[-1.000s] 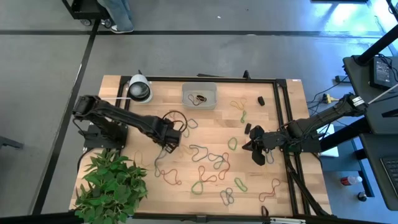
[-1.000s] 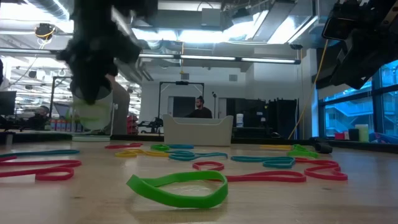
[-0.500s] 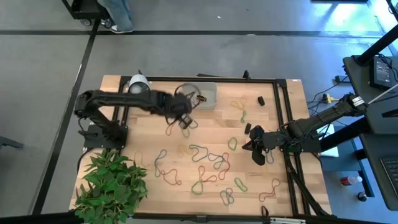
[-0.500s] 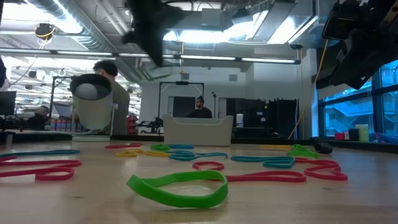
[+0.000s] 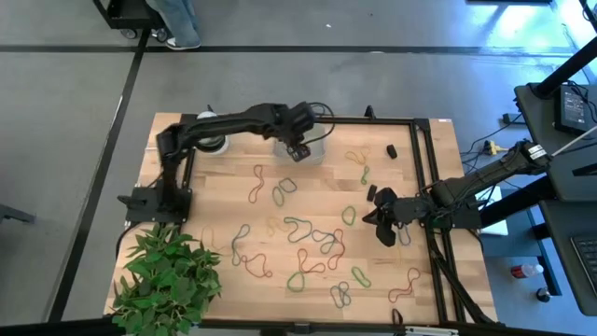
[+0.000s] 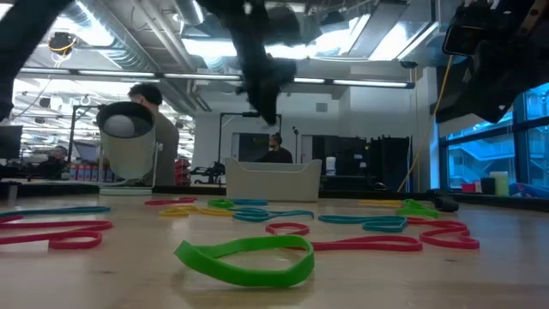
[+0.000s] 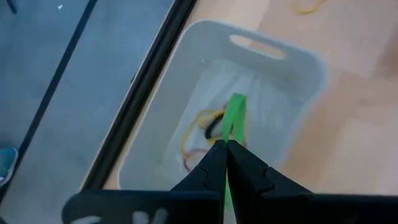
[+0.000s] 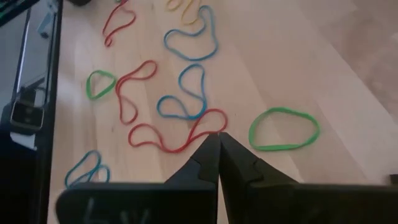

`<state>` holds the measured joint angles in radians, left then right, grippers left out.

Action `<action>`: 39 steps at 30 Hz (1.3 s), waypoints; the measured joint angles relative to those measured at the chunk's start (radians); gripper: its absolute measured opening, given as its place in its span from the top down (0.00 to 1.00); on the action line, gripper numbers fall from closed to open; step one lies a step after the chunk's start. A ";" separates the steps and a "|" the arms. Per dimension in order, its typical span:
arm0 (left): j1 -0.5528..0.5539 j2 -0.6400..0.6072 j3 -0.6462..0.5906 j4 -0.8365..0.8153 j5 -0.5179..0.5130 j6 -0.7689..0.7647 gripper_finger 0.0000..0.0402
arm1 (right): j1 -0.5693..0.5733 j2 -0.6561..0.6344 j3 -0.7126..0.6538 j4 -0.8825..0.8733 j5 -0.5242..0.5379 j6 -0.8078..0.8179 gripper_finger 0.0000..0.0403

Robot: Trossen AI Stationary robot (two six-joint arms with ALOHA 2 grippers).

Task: Pick and place rubber bands into bin
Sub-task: Put the green rubber band into the white bin, then put the blue rubber band into the white bin

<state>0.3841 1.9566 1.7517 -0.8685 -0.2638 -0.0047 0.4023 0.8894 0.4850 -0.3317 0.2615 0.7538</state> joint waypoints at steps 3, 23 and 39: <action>0.038 0.078 0.024 0.021 0.029 0.051 0.99 | 0.000 0.000 0.000 0.000 0.018 0.002 0.98; 0.124 0.219 0.028 0.081 0.169 0.070 0.73 | 0.000 0.000 0.000 -0.002 0.112 0.004 0.98; 0.100 0.185 0.027 -0.026 0.177 -0.081 0.60 | 0.000 0.000 0.000 -0.001 0.112 -0.001 0.98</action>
<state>0.4846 2.1418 1.7790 -0.8947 -0.0864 -0.0858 0.4023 0.8890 0.4850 -0.3331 0.3733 0.7532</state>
